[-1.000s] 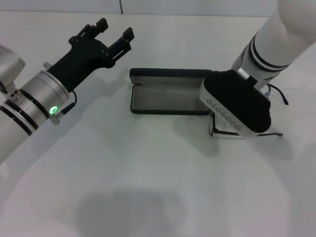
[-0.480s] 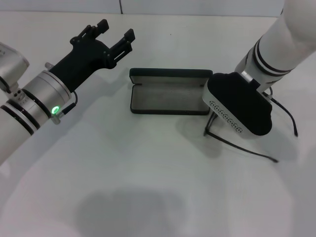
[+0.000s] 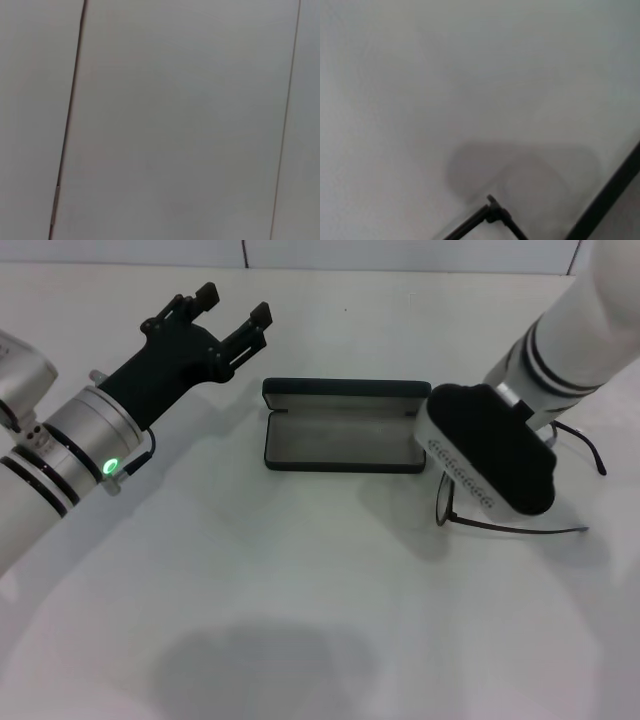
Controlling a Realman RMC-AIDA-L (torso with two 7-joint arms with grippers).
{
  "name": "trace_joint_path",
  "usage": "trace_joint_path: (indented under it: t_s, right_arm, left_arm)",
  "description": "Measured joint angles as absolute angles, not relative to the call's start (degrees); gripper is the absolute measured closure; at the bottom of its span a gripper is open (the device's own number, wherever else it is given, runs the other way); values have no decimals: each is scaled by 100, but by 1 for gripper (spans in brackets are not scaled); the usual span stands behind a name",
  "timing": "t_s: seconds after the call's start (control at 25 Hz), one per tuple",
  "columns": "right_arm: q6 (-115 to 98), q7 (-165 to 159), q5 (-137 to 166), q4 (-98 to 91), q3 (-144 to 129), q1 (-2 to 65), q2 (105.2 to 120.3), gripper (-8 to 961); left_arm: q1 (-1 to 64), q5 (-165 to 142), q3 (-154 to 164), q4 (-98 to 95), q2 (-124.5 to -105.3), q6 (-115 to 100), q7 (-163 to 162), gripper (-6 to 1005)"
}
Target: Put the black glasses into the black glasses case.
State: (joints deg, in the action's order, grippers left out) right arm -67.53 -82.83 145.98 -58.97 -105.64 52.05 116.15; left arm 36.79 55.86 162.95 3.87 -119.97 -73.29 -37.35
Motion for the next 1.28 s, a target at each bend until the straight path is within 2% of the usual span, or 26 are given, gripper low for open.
trace_joint_path:
  t_s: [0.44, 0.8, 1.12, 1.28]
  right_arm:
    - [-7671, -8357, 14590, -7453, -9070, 4329, 11611, 835]
    - [-7825, -8690, 13037, -7917, -7577, 3561, 11590, 841]
    - [-7927, -9059, 11842, -7588, -6533, 3128, 11568, 842]
    - [-7908, -8999, 10838, -6351, -5839, 3145, 11525, 842]
  left_arm:
    - [3390, 6060, 16295, -337, -12017, -7379, -2289, 233]
    - [3353, 6280, 15948, -636, -12017, -7351, -2145, 236]
    - [3148, 6566, 15139, -1021, -12044, -7317, -1968, 240]
    - [3208, 6544, 15129, -975, -12034, -7101, -1883, 242]
